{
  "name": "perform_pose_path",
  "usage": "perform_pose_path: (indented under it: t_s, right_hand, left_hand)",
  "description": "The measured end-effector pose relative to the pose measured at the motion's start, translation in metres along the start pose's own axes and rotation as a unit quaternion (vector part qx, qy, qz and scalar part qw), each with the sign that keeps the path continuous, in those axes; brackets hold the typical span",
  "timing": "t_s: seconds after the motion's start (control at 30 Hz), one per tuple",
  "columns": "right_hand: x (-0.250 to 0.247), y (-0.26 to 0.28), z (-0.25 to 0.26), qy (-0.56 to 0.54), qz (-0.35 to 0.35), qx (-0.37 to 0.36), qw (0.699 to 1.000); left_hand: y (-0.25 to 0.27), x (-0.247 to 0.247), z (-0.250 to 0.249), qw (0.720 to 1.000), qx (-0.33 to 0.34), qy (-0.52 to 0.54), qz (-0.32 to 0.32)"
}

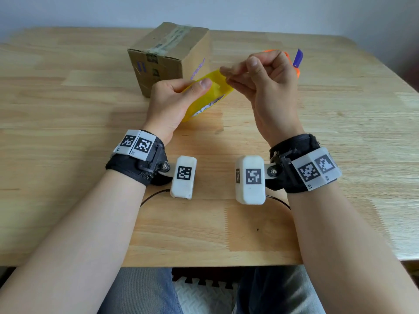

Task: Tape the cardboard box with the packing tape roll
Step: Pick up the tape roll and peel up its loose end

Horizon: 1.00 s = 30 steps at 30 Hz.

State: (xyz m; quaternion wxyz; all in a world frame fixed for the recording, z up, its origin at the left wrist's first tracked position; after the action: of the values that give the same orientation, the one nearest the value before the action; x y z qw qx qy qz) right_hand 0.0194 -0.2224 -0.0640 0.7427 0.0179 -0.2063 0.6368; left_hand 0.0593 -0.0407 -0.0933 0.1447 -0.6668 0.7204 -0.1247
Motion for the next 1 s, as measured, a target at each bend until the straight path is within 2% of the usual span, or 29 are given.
perform_pose_path:
  t_s: [0.1,0.17,0.33,0.5,0.63,0.83,1.0]
  right_hand:
    - [-0.006,-0.001,0.002,0.013,-0.025,0.002,1.000]
    - [-0.006,-0.001,0.002,0.026,-0.038,0.002,0.999]
    - [-0.002,0.002,0.000,0.040,-0.049,0.022,0.998]
    - [0.006,0.007,0.001,0.030,-0.032,0.060,0.997]
    - [0.006,0.008,0.004,0.027,-0.040,0.077,0.996]
    - [-0.004,0.005,0.008,0.035,-0.101,0.027,0.994]
    - [-0.001,0.008,0.010,0.026,-0.098,0.027,0.994]
  left_hand:
    - [0.002,0.003,0.004,0.998,-0.006,0.012,0.057]
    - [0.004,0.004,0.004,0.997,-0.003,0.020,0.070]
    - [0.002,-0.001,0.003,1.000,0.015,-0.001,0.004]
    - [0.001,-0.004,-0.001,0.997,0.038,-0.040,-0.047]
    - [0.000,-0.005,-0.003,0.996,0.052,-0.064,-0.030]
    - [0.004,0.001,-0.001,0.997,0.030,-0.042,0.064]
    - [0.002,0.001,-0.005,0.999,0.026,-0.033,0.007]
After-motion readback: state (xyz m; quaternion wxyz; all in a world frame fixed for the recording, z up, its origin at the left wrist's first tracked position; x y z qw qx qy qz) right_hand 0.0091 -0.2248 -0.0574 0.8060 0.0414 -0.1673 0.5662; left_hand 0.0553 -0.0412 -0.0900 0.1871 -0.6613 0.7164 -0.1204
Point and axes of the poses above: each hand's wrist, its own y-axis away from the middle knuckle, its own x-axis out of the palm, z = x × y, the point moved 3 cm from there along -y, towards the middle knuckle, and after that the axes turned 7 degrees about x, right-handed, at the moved point
